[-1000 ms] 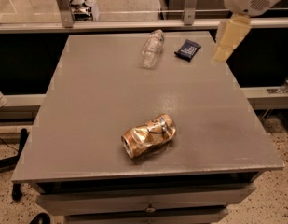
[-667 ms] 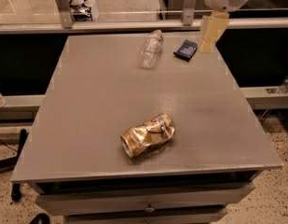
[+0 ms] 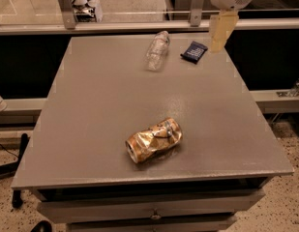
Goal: Move water bottle near orange can
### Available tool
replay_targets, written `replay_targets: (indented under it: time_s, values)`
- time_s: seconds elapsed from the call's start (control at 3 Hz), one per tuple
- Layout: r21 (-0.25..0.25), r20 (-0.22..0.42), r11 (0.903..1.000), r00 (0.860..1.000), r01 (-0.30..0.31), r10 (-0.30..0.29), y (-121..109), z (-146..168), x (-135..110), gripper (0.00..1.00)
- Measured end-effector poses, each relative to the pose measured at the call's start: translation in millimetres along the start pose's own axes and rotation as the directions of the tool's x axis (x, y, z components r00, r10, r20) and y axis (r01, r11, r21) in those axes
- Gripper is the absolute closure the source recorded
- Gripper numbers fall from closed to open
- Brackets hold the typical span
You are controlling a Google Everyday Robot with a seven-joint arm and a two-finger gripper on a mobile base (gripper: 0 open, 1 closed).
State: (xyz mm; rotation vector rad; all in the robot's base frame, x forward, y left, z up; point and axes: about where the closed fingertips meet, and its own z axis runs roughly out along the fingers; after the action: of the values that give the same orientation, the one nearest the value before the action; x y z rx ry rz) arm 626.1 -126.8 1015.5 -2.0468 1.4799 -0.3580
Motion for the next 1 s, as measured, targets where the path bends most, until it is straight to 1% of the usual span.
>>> replay_targets:
  time_s: [0.33, 0.67, 1.0]
  values:
    - [-0.034, -0.067, 0.9732, 0.971, 0.228, -0.229, -15, 29, 3, 0.0]
    - [-0.096, -0.104, 0.9288, 0.924, 0.358, -0.367, -23, 78, 16, 0.0]
    - [-0.15, -0.114, 0.8964, 0.893, 0.417, -0.435, -27, 127, 31, 0.0]
